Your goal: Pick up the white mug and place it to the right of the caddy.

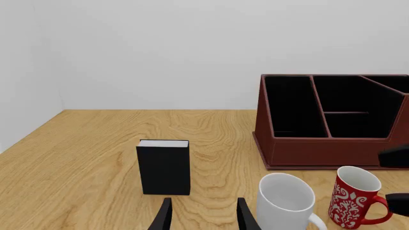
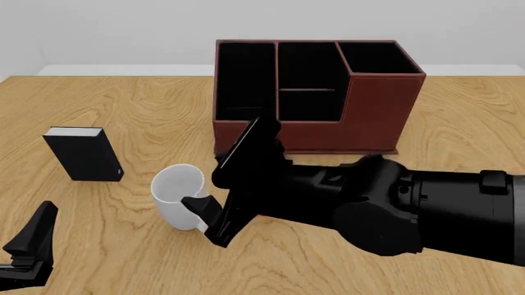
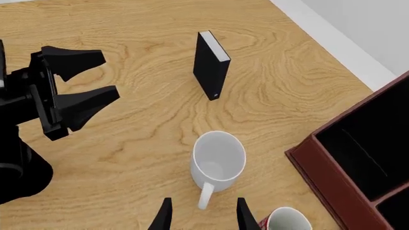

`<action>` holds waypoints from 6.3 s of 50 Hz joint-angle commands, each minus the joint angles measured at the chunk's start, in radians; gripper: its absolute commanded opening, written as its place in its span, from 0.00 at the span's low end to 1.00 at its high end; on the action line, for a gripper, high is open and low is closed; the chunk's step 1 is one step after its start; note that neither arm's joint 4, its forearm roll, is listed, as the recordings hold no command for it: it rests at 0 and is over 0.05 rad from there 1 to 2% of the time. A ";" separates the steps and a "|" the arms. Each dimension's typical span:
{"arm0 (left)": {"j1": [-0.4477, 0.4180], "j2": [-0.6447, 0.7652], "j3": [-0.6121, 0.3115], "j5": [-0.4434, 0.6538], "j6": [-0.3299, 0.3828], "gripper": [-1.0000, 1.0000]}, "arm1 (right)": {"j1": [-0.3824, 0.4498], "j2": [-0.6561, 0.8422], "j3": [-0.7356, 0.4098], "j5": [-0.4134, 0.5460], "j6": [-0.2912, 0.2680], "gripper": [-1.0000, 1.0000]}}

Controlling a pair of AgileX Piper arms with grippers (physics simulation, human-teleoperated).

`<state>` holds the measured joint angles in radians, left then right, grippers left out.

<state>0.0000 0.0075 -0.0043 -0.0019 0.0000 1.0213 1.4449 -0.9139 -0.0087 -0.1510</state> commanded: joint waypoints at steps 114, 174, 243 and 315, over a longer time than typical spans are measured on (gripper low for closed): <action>0.000 0.000 0.000 0.000 0.000 1.00 | -0.043 0.288 -0.014 -0.183 0.122 1.00; 0.000 0.000 0.000 0.000 0.000 1.00 | -0.034 0.488 -0.067 -0.223 0.186 1.00; 0.000 0.000 0.000 0.000 0.000 1.00 | -0.093 0.207 0.009 -0.173 0.075 0.00; 0.000 0.000 0.000 0.000 0.000 1.00 | -0.246 -0.312 0.049 0.059 0.015 0.00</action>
<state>0.0000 0.0075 -0.0043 -0.0019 0.0000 0.8073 1.1953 -0.8601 0.0150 -0.1437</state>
